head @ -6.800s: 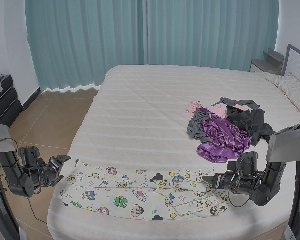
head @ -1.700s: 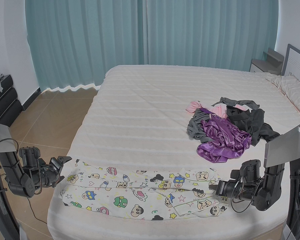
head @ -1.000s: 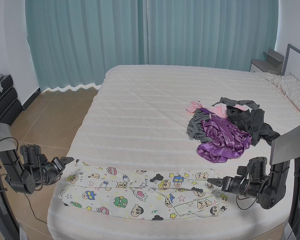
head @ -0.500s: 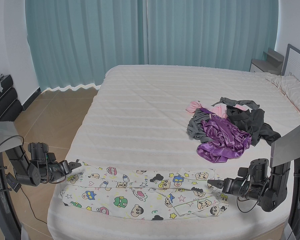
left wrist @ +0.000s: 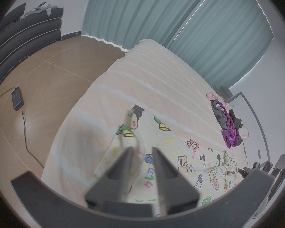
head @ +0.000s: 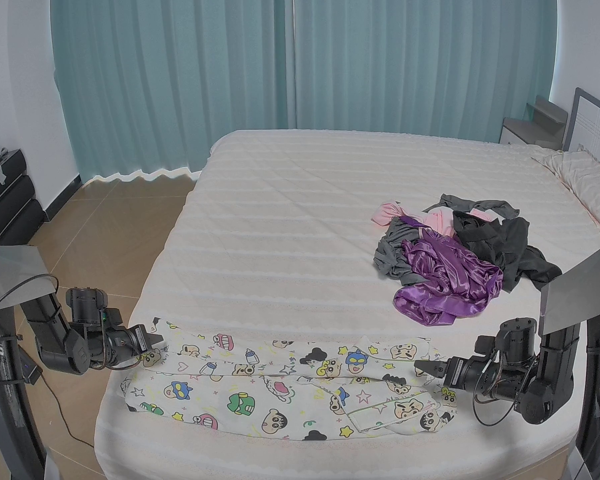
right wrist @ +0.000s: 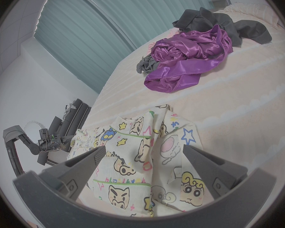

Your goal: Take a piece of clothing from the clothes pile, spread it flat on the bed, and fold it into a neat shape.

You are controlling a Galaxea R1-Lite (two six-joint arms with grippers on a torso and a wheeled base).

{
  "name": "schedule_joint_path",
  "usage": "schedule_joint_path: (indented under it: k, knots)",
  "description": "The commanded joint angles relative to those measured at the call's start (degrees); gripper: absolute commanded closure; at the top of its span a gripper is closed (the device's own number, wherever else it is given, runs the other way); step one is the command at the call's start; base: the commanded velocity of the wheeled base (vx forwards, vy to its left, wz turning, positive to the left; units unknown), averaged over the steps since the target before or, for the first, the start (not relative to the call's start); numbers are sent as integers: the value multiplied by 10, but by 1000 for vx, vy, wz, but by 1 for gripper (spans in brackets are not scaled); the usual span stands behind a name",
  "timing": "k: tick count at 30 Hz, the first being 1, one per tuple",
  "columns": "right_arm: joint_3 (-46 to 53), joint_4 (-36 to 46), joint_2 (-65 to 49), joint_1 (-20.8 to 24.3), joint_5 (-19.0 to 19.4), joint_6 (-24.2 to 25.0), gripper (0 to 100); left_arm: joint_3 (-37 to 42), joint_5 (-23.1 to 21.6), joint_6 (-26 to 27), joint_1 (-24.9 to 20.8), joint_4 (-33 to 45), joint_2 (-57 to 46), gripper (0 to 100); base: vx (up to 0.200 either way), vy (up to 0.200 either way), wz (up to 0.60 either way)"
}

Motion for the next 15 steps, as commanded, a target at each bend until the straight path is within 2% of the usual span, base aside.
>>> schedule_joint_path:
  k: [1,15]
  knots:
    - [0,0,1,0,0,-1,0,4,0,-1,2,1,-6,100,0,0,0]
    - [-2,-1,-1,0,-1,0,0,8,2,-10,4,4,-68,100,0,0,0]
